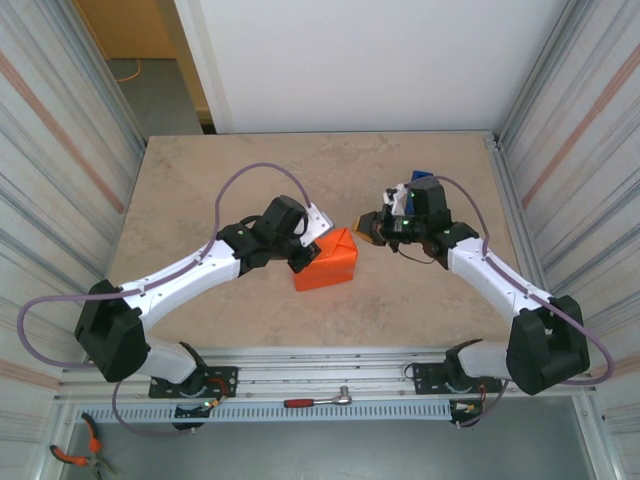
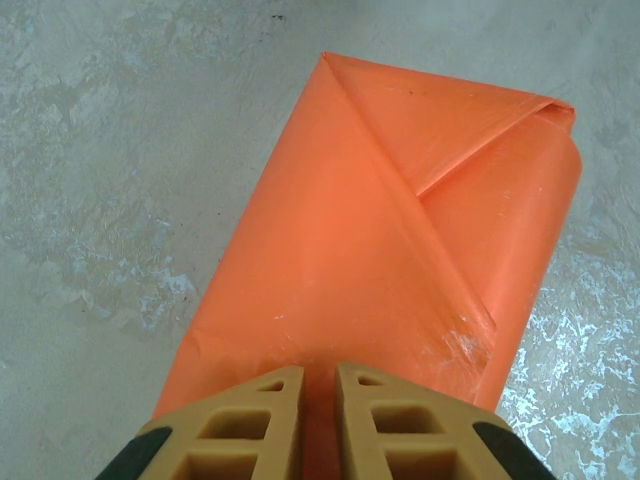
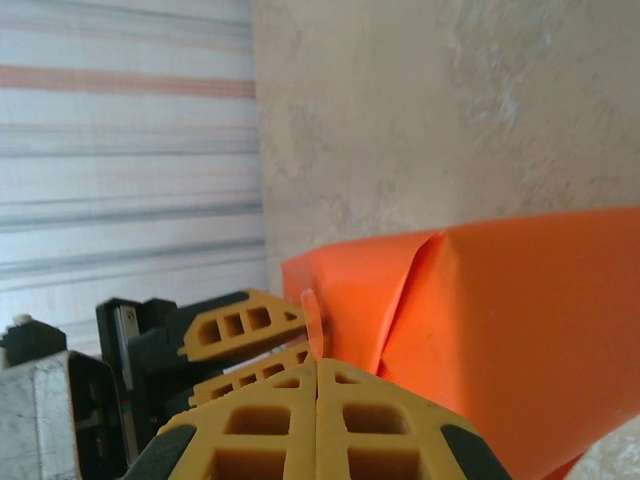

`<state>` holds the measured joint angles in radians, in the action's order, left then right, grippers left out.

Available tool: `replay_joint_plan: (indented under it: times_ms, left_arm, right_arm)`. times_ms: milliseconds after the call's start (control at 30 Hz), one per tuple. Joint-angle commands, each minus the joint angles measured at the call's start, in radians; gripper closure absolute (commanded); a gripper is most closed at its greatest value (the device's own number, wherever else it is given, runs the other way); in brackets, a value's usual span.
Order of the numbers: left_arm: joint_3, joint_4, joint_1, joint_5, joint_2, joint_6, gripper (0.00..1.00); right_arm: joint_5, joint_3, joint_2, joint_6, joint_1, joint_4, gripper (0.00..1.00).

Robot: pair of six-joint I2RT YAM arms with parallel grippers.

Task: Wrap the gift box in paper
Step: Stick the wrapping paper to the gift box.

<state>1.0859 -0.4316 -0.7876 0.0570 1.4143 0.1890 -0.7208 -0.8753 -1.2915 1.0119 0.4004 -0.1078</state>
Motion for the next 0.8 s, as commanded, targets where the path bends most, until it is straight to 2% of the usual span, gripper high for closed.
replay_joint_plan:
  times_ms: [0, 333, 767]
  left_arm:
    - [-0.043, -0.093, -0.025, 0.026, 0.04, 0.021, 0.83]
    - [-0.046, -0.092, -0.025, 0.026, 0.038, 0.022, 0.84]
    - [-0.047, -0.093, -0.027, 0.027, 0.04, 0.021, 0.84]
  right_arm:
    - [0.062, -0.024, 0.02, 0.047, 0.057, -0.001, 1.0]
    - [0.146, 0.022, 0.021, 0.123, 0.165, 0.069, 1.0]
    - [0.187, 0.052, -0.007, 0.149, 0.212, 0.111, 1.0]
